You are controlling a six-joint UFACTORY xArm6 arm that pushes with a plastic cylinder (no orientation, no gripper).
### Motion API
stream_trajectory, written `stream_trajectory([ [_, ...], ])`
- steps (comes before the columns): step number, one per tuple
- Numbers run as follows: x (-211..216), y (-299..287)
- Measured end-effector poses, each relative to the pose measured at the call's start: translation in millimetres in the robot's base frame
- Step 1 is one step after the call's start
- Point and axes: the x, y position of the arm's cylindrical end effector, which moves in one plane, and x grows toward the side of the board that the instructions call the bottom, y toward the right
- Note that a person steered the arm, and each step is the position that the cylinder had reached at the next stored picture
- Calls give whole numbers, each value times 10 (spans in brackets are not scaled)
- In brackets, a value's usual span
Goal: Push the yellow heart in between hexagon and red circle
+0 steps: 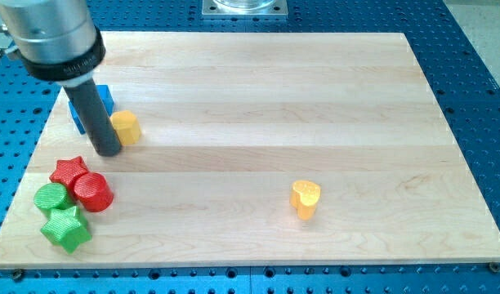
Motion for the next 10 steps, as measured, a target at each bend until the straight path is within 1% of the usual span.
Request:
stream_trajectory([
  [1, 124, 324],
  [2, 157, 669],
  [3, -216, 232],
  [4, -373, 107],
  [5, -82, 1162],
  [6, 15, 2515],
  [7, 526, 3620],
  [8, 1092, 3332],
  [9, 658, 1959],
  [10, 553, 1714],
])
